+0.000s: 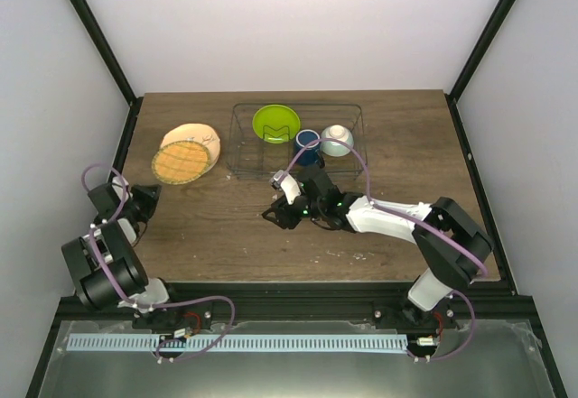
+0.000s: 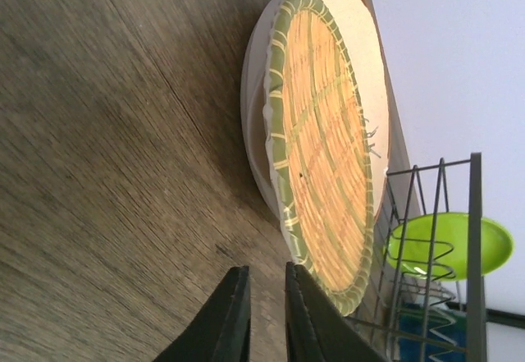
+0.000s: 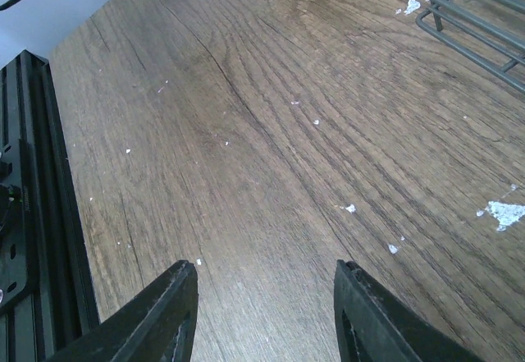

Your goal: Load the mixed dishes into the dish rack

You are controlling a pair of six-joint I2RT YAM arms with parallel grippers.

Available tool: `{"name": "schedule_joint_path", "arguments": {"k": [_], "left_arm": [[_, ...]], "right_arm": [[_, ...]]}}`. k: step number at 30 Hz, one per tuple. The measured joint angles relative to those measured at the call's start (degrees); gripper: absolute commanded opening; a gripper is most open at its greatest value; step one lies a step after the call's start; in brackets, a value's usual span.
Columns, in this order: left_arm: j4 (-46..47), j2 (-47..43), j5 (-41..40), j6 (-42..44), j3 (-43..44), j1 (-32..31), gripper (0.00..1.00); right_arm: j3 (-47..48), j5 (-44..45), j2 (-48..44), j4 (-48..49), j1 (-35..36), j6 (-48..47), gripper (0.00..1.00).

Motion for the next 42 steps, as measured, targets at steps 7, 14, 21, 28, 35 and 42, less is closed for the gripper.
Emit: {"name": "schedule_joint_path", "arguments": {"k": [7, 14, 21, 28, 35, 42], "left_arm": [[-4.0, -5.0, -0.3, 1.7, 0.3, 0.0, 0.34], [-5.6, -4.8, -0.6, 2.2, 1.2, 0.0, 0.35], [-5.0, -0.1, -0.7, 1.8, 1.9, 0.0, 0.36], [-1.8, 5.3, -0.4, 0.2, 5.9, 0.0, 0.36], [4.6, 12.4, 1.0, -2.5, 7.6, 0.0, 0.35], [10.1, 18.4, 2.9, -5.0, 8.7, 0.0, 0.20]], "right_arm": [[0.1, 0.0, 0.6, 0.0, 0.0, 0.0, 0.47], [0.1, 0.5, 0.7, -0.2, 0.0, 0.0, 0.48], [0.3, 1.2, 0.7, -0.8, 0.0, -0.2, 0.48], [1.2, 2.2, 0.7, -2.0, 0.0, -0.5, 0.48], [3.6, 3.1, 1.2, -3.7, 0.0, -1.1, 0.48], [4.2, 3.9, 2.0, -4.5, 0.0, -1.3, 0.48]]}}
